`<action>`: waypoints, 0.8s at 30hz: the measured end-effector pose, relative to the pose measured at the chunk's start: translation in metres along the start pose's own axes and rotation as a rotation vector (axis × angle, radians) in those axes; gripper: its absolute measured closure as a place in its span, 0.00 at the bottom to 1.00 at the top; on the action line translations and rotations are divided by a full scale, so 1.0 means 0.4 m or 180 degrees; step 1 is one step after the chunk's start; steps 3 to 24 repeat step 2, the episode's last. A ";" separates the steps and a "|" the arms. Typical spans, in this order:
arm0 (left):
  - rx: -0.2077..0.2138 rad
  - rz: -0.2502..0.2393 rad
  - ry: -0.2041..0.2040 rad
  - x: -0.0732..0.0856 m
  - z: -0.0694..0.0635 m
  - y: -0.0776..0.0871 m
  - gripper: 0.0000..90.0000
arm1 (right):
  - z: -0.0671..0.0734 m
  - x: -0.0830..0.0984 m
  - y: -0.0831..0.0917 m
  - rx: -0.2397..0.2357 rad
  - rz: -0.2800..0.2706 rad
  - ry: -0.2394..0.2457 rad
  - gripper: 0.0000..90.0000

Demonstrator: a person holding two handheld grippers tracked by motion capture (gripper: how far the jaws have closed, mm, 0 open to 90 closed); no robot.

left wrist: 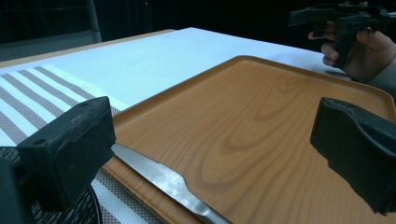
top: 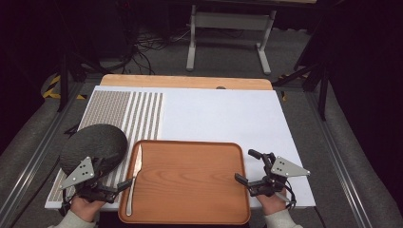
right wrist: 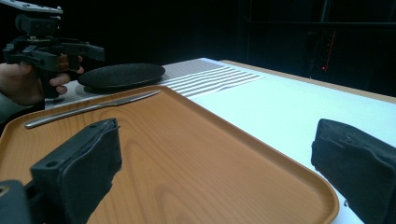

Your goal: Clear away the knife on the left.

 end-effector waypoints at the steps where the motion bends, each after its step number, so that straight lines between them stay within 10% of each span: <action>1: 0.0000 0.0000 0.0000 0.000 0.000 0.000 0.01 | 0.000 0.000 0.000 0.0000 0.0000 0.0000 0.02; 24: 0.0023 0.0013 0.0049 0.001 -0.001 0.000 0.01 | 0.000 0.000 0.000 0.0000 -0.0001 -0.0003 0.02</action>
Point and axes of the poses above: each handheld gripper's, and its own axes: y roughly backward along the jaws, x roughly out of its underside, z roughly to its left, the point moved 6 cm from there along -y, roughly forward along the jaws, and after that the axes turned 14 degrees about z, right-handed, at the moved point
